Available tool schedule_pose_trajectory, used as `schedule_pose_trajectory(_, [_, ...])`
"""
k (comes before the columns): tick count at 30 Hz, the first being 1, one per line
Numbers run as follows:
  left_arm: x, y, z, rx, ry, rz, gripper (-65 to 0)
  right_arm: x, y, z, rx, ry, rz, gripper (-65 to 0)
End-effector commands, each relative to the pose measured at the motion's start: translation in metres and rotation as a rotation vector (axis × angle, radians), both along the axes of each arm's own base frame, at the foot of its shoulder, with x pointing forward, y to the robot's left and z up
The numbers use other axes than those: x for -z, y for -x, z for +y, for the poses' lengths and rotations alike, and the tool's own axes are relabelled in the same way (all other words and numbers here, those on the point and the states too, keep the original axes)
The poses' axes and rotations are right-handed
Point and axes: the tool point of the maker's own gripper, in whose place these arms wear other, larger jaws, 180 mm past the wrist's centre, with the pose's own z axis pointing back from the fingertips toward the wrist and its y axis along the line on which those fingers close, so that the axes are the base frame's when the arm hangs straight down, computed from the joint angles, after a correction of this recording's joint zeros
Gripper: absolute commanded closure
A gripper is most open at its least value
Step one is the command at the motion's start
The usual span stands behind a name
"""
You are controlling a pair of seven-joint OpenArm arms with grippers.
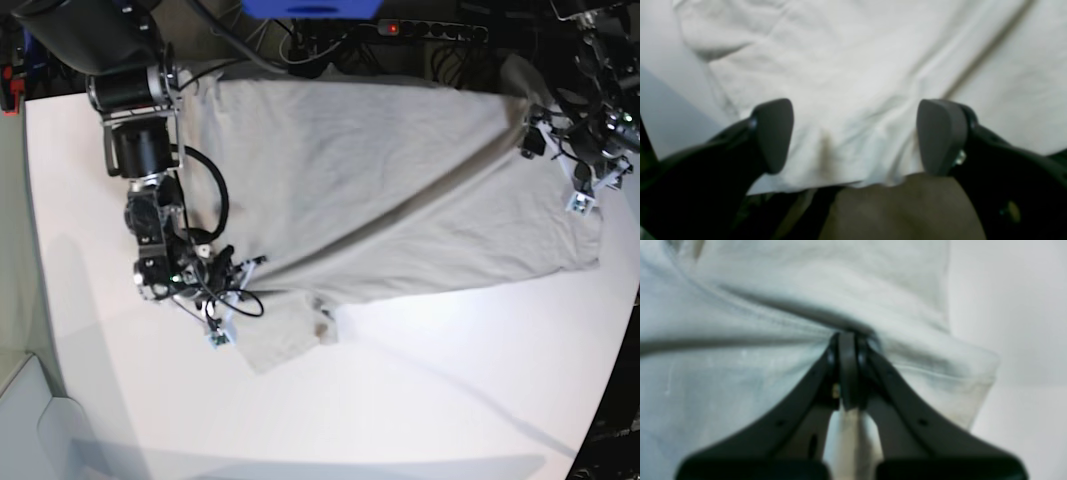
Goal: Layout the t-shirt on the table in an organized manner, then fold the t-shirt properly
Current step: 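Pull the shirt taut between both grippers and lay it flat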
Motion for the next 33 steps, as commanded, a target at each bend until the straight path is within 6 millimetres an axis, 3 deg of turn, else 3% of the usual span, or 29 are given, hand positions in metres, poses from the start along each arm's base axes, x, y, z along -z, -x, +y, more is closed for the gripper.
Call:
schedule_pose_trajectory(1, [-0.006,0.001,0.018,-0.039,-0.023,-0.011,-56.3,-0.003,-0.003,-0.019,0.034,0.066,0.016,0.0])
schedule_pose_trajectory(6, [0.008,0.017,0.041,-0.143,0.004,0.024,-56.3,-0.015,-0.016,-0.028,0.041,0.076,-0.026,0.0])
schedule_pose_trajectory(12, [0.017,0.008,0.045,-0.168,0.049,0.006,-56.3,-0.012,-0.019,-0.028,0.045,0.071,-0.017,0.0])
schedule_pose_trajectory(23, [0.046,-0.042,0.024,-0.16,0.182,0.0,-56.3,-0.002,-0.014,-0.031,0.053,0.071,0.014,0.0])
schedule_pose_trajectory(33, [0.013,-0.101,0.073,-0.177,0.019,-0.065,-56.3,-0.01,-0.024,-0.051,0.069,0.084,-0.047,0.0])
